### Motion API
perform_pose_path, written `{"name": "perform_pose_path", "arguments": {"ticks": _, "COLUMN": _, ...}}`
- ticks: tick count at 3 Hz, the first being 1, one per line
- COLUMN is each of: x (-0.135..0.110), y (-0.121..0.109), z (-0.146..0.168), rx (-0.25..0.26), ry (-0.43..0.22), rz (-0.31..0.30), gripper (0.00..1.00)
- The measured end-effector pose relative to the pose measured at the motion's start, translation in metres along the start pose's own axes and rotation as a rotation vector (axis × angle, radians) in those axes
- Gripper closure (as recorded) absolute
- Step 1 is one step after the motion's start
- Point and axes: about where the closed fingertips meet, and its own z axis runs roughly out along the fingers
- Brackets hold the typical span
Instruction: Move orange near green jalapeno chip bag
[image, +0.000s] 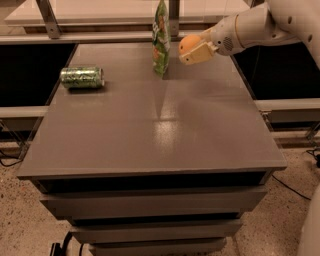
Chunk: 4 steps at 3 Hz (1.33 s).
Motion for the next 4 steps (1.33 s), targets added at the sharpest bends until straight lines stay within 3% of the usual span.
{"name": "perform_pose_path", "arguments": {"ticks": 1, "x": 0.014, "y": 0.002, "z": 0.009, "rx": 0.035, "ry": -0.053, "rz": 0.003, "gripper": 1.0}}
{"name": "perform_pose_path", "arguments": {"ticks": 3, "x": 0.031, "y": 0.009, "z": 0.037, "rx": 0.05, "ry": -0.106, "rz": -0.032, "gripper": 1.0}}
{"name": "perform_pose_path", "arguments": {"ticks": 4, "x": 0.036, "y": 0.015, "z": 0.052, "rx": 0.039, "ry": -0.09, "rz": -0.061, "gripper": 0.82}}
